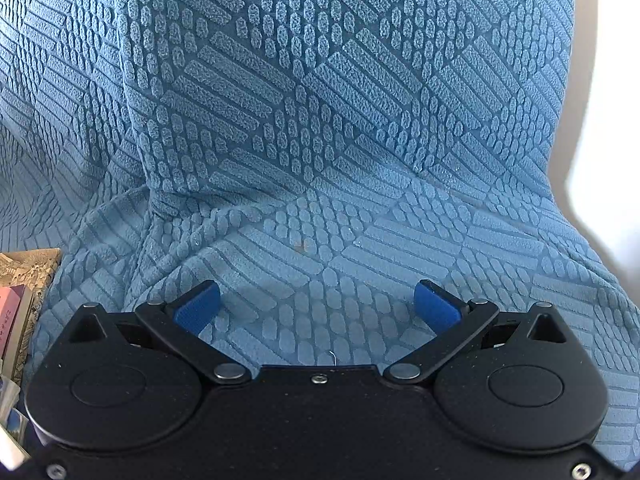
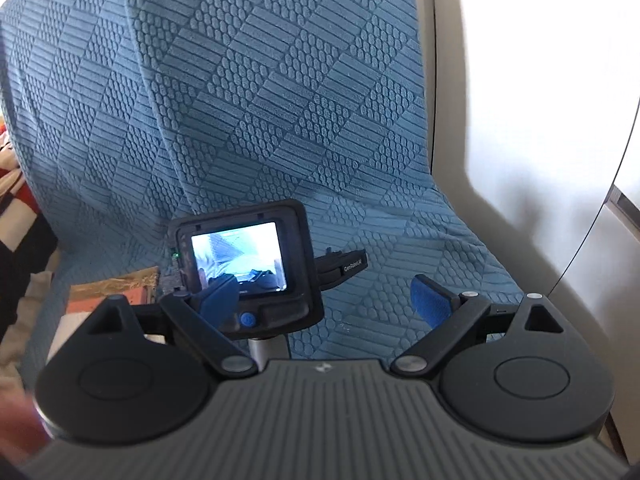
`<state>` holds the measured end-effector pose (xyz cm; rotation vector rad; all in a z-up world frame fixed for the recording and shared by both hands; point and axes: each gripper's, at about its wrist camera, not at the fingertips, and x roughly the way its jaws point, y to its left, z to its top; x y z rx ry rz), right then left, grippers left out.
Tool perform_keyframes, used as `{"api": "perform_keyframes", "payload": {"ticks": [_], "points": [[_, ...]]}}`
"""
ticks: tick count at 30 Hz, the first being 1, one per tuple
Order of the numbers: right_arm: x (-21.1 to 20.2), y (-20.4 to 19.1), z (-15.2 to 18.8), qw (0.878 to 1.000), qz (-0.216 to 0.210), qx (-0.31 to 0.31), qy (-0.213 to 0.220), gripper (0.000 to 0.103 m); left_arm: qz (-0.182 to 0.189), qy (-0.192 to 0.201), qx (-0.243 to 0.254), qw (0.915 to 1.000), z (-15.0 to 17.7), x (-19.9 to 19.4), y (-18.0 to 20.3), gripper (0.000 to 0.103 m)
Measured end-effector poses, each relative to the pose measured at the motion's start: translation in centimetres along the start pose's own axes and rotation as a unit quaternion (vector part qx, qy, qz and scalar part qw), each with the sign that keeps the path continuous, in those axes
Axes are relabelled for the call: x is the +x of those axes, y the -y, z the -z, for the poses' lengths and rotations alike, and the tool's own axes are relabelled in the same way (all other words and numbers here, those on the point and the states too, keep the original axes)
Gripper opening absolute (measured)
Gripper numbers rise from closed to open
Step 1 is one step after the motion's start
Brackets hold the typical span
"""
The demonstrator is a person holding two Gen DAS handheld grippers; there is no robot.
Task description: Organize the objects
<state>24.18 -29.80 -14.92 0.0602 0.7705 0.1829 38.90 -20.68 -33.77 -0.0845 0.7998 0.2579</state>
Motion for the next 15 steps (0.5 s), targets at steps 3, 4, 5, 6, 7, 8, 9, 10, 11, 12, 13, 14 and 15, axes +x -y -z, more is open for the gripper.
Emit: {"api": "perform_keyframes", "payload": {"ticks": [3, 4, 5, 6, 7, 8, 9, 10, 11, 12, 13, 14, 15], "points": [[-0.3, -1.0, 0.0, 1.0, -0.001, -0.02, 0.004, 0.094, 0.0, 0.0, 0.0, 1.0, 0.0, 0.1, 0.0, 0.103], [-0.3, -1.3, 0.0, 1.0, 0.001, -0.026, 0.004, 0.094, 0.0, 0.0, 0.0, 1.0, 0.0, 0.0, 0.0, 0.103], [-0.3, -1.7, 0.0, 1.0, 0.002, -0.03, 0.003, 0.094, 0.0, 0.0, 0.0, 1.0, 0.0, 0.0, 0.0, 0.103], [-0.3, -1.9, 0.0, 0.999, 0.001, -0.032, 0.0, 0.094, 0.0, 0.0, 0.0, 1.0, 0.0, 0.0, 0.0, 0.103], [-0.4, -2.1, 0.0, 0.999, 0.0, -0.033, 0.0, 0.094, 0.0, 0.0, 0.0, 1.0, 0.0, 0.0, 0.0, 0.103], [-0.5, -2.2, 0.0, 0.999, -0.001, -0.034, 0.001, 0.094, 0.0, 0.0, 0.0, 1.0, 0.0, 0.0, 0.0, 0.103], [-0.5, -2.4, 0.0, 0.999, -0.001, -0.035, 0.002, 0.094, 0.0, 0.0, 0.0, 1.0, 0.0, 0.0, 0.0, 0.103], [-0.5, -2.5, 0.0, 0.999, 0.0, -0.035, 0.001, 0.094, 0.0, 0.0, 0.0, 1.0, 0.0, 0.0, 0.0, 0.103], [-0.5, -2.6, 0.0, 0.999, -0.001, -0.035, 0.001, 0.094, 0.0, 0.0, 0.0, 1.0, 0.0, 0.1, 0.0, 0.103], [-0.5, -2.7, -0.1, 0.999, -0.003, -0.034, 0.0, 0.094, 0.0, 0.0, 0.0, 1.0, 0.0, 0.0, 0.0, 0.103], [-0.4, -2.8, 0.0, 0.999, -0.005, -0.032, -0.002, 0.094, 0.0, 0.0, 0.0, 1.0, 0.0, 0.0, 0.0, 0.103], [-0.3, -2.8, 0.0, 0.999, -0.007, -0.032, -0.004, 0.094, 0.0, 0.0, 0.0, 1.0, 0.0, 0.0, 0.0, 0.103], [-0.2, -3.0, 0.0, 0.999, -0.01, -0.032, -0.005, 0.094, 0.0, 0.0, 0.0, 1.0, 0.0, 0.0, 0.0, 0.103]]}}
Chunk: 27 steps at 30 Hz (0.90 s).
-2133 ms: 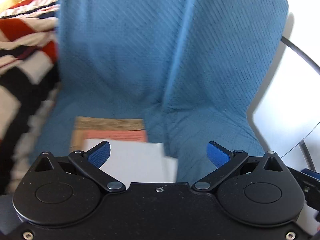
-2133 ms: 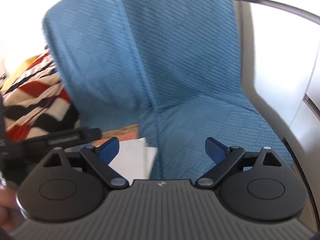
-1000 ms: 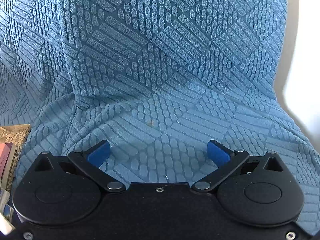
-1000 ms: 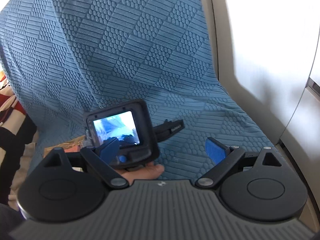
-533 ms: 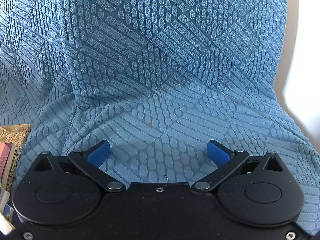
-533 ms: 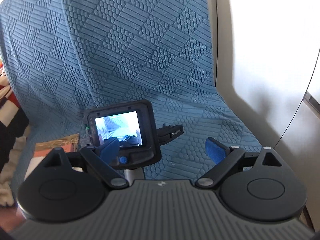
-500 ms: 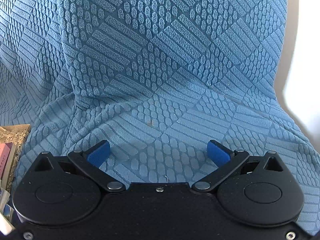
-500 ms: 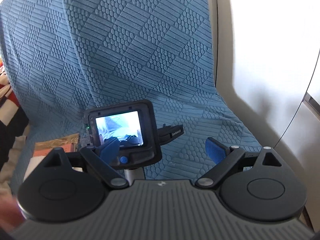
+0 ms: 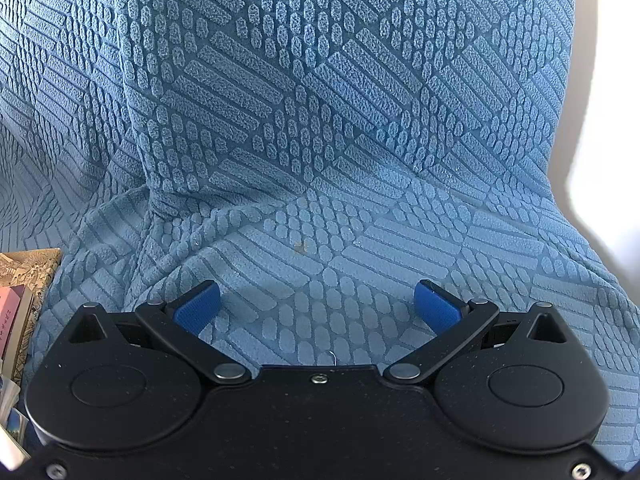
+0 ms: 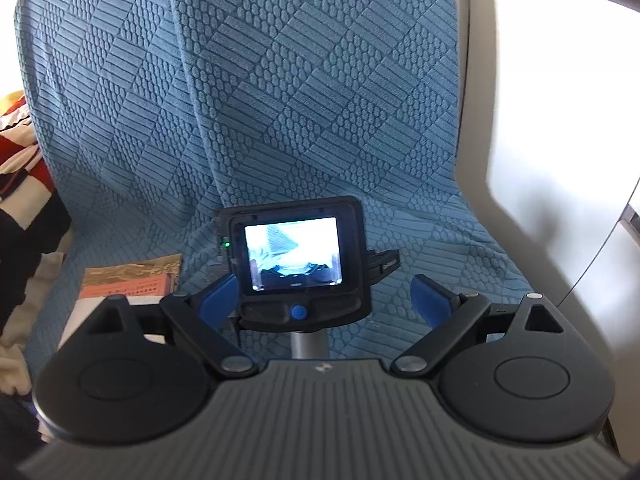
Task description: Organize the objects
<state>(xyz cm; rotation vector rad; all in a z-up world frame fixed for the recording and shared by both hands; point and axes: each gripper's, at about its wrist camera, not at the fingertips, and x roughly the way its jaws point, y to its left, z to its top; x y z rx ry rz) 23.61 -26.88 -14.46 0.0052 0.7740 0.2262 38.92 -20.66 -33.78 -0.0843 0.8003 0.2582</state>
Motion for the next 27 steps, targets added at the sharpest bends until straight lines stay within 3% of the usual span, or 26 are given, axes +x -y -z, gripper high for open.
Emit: {"api": "perform_keyframes", "payload": {"ticks": [27], "points": [[1.9, -1.6, -0.4, 0.999, 0.009, -0.021, -0.027, 0.094, 0.0, 0.0, 0.0, 1.0, 0.0, 0.0, 0.0, 0.103]]}}
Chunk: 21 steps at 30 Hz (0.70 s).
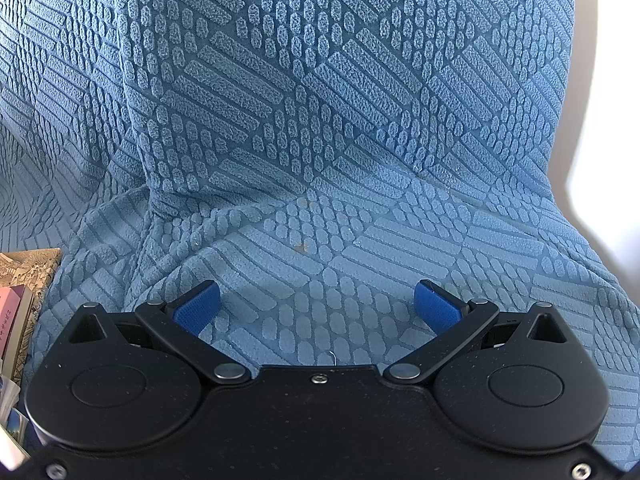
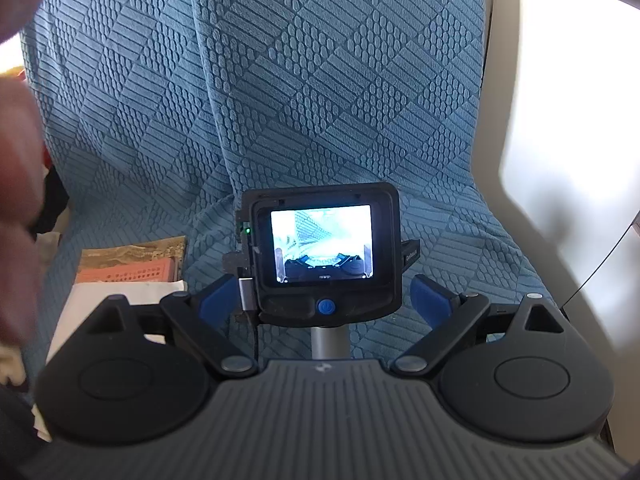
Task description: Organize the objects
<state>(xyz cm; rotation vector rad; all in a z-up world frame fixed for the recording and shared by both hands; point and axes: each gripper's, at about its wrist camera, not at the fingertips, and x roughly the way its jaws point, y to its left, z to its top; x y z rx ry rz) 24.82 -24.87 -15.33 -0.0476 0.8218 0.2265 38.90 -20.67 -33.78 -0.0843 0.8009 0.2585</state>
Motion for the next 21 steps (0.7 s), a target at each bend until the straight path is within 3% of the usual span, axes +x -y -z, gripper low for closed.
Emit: {"api": "perform_keyframes", "payload": {"ticks": [21], "points": [[-0.03, -0.17, 0.13, 1.0, 0.005, -0.005, 0.004, 0.094, 0.0, 0.0, 0.0, 1.0, 0.0, -0.05, 0.0, 0.103]]}}
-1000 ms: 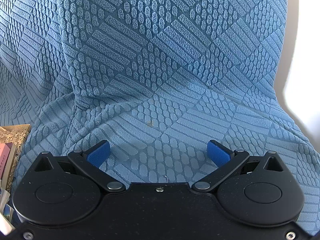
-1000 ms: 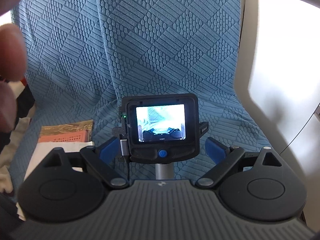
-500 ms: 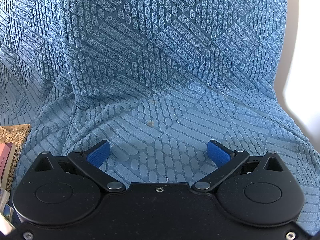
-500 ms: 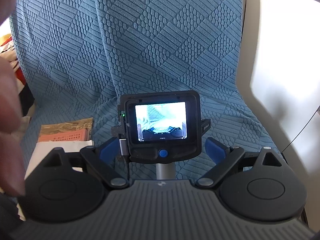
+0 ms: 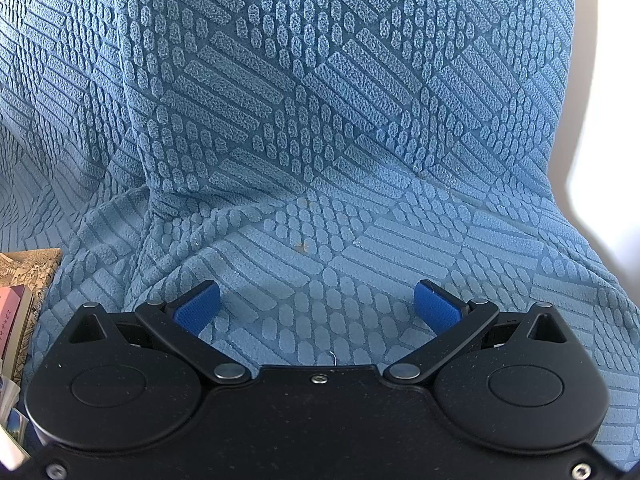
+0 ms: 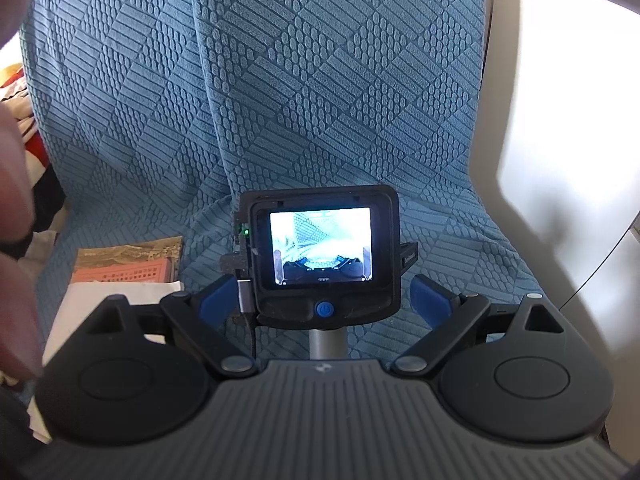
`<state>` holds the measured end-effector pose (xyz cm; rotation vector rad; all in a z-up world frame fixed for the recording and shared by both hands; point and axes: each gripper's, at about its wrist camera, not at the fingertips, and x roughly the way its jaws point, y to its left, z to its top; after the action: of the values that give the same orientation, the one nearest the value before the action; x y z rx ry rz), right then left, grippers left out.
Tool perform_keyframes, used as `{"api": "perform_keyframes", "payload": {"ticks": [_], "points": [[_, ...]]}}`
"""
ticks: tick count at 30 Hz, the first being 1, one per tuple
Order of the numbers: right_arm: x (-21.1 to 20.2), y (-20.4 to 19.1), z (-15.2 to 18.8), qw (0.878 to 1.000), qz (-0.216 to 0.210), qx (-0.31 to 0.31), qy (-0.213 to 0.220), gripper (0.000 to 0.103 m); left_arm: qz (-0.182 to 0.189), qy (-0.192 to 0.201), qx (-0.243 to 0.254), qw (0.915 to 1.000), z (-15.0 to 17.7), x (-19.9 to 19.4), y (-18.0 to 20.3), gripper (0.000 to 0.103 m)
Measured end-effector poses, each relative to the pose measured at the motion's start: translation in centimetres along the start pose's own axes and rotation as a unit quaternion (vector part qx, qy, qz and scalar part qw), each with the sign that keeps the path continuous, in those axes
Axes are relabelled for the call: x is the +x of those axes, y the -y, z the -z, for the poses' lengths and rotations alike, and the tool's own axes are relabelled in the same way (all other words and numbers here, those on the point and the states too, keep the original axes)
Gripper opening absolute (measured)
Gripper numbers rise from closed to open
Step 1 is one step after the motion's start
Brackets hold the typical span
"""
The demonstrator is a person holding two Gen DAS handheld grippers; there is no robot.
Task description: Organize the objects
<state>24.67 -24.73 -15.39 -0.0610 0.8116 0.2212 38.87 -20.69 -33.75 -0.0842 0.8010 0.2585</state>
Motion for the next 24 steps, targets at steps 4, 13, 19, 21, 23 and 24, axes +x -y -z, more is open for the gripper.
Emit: {"api": "perform_keyframes", "payload": {"ticks": [4, 13, 19, 21, 23, 24], "points": [[0.02, 0.02, -0.02, 1.0, 0.001, 0.001, -0.001, 0.094, 0.0, 0.0, 0.0, 1.0, -0.01, 0.01, 0.0, 0.103], [0.11, -0.03, -0.02, 1.0, 0.003, -0.001, -0.002, 0.094, 0.0, 0.0, 0.0, 1.0, -0.01, 0.05, 0.0, 0.103], [0.1, -0.05, 0.03, 1.0, 0.004, -0.001, -0.002, 0.094, 0.0, 0.0, 0.0, 1.0, -0.01, 0.06, -0.01, 0.103], [0.09, -0.05, 0.02, 1.0, 0.004, -0.001, -0.002, 0.094, 0.0, 0.0, 0.0, 1.0, -0.01, 0.1, -0.01, 0.103], [0.08, -0.05, 0.02, 1.0, 0.004, -0.001, -0.002, 0.094, 0.0, 0.0, 0.0, 1.0, -0.01, 0.08, -0.01, 0.103], [0.08, -0.05, 0.01, 1.0, 0.004, -0.001, -0.002, 0.094, 0.0, 0.0, 0.0, 1.0, 0.0, 0.1, -0.01, 0.103]]}}
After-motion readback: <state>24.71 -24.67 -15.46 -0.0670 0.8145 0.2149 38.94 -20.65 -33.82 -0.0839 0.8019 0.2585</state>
